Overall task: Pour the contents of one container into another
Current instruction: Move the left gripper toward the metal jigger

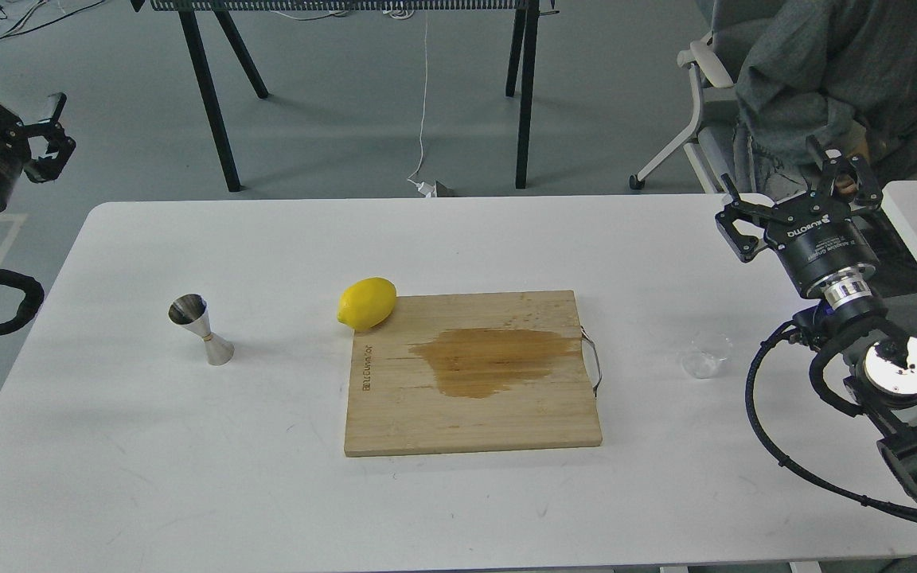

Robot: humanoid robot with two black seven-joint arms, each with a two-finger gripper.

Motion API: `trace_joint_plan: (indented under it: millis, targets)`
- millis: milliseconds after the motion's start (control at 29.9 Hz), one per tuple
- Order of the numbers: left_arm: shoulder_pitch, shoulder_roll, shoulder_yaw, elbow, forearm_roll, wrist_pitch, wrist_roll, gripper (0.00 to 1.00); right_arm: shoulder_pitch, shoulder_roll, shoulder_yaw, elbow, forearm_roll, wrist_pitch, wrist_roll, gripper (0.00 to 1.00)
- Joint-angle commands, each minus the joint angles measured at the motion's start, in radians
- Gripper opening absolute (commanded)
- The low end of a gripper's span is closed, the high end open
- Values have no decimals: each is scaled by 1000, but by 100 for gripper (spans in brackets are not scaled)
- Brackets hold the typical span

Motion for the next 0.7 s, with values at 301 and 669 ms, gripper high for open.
trace_joint_plan:
  millis: [301, 669]
  targets:
    - [-7, -22, -6, 38, -112, 0, 0, 100, 3, -16, 19, 1, 0, 0, -2, 99]
    - [-17, 27, 14, 33, 10, 0, 0, 100, 3, -16, 36, 16, 1, 0, -2, 99]
